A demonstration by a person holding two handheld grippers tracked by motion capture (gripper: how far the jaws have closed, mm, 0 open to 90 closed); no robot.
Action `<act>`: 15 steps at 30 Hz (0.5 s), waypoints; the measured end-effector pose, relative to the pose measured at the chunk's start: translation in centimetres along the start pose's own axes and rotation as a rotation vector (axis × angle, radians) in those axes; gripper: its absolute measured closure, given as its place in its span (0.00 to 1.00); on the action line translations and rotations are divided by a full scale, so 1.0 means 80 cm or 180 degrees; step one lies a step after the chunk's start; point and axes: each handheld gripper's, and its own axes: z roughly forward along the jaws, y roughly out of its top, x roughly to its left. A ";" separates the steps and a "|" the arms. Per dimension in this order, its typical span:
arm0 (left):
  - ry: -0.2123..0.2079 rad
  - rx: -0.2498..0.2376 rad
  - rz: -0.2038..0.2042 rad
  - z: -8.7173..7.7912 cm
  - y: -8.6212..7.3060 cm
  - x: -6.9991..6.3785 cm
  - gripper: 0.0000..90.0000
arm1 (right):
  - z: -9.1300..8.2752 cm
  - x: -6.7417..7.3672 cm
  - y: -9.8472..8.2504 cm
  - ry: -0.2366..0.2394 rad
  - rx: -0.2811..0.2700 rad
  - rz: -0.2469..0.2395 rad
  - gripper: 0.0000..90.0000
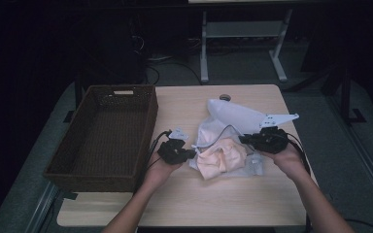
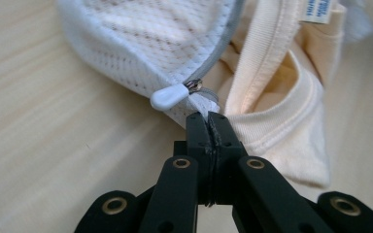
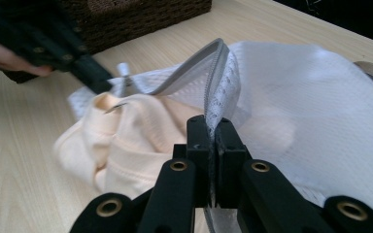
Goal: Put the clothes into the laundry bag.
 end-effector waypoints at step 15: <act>-0.0132 -0.0039 0.0043 -0.013 -0.031 -0.031 0.99 | -0.018 -0.008 -0.030 -0.0227 0.0215 0.0208 0.59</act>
